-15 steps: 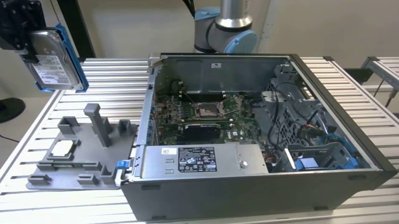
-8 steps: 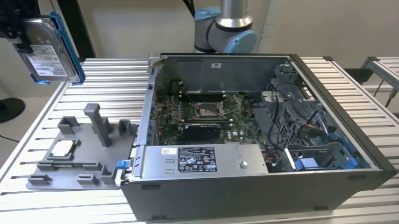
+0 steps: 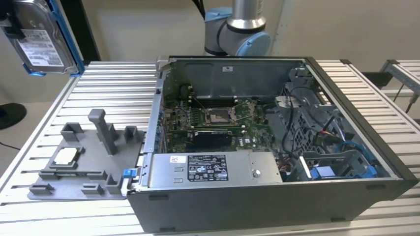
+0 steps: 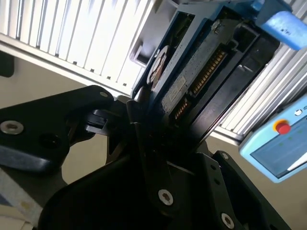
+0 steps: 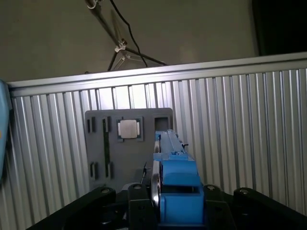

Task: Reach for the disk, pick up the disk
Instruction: 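Pick up the disk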

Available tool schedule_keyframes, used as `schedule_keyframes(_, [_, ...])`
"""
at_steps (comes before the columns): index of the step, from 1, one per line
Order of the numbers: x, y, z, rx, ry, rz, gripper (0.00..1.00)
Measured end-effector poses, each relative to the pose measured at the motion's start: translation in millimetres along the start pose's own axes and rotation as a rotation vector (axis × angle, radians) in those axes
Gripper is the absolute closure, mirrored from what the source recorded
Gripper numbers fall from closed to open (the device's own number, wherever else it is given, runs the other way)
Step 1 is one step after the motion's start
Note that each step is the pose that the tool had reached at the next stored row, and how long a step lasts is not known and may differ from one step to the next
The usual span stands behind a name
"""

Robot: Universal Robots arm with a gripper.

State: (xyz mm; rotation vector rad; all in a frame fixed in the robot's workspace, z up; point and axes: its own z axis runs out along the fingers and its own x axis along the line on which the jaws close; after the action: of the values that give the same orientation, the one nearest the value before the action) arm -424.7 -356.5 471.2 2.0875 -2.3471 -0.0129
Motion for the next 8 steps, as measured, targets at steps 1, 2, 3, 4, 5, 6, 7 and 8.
schedule_keyframes(1, [0.0, 0.0, -3.5, 0.0, 0.0, 0.0, 1.0])
schedule_keyframes(2, [0.0, 0.0, -7.2, -0.0001, 0.0, 0.0, 1.0])
schedule_keyframes(3, [-0.1, 0.1, -10.4, -0.0001, 0.0001, 0.0, 1.0])
schedule_keyframes(4, [-0.1, 0.1, -13.5, 0.0, 0.0, 0.0, 1.0])
schedule_keyframes(5, [-0.1, 0.1, -15.9, -0.0001, 0.0001, 0.0, 1.0])
schedule_keyframes(6, [-0.1, 0.1, -16.7, -0.0002, -0.0003, 0.0, 1.0])
schedule_keyframes(7, [-0.1, 0.1, -16.6, -0.0001, -0.0008, 0.0, 1.0])
schedule_keyframes(8, [-0.1, 0.0, -16.7, -0.0001, -0.0012, 0.0, 1.0])
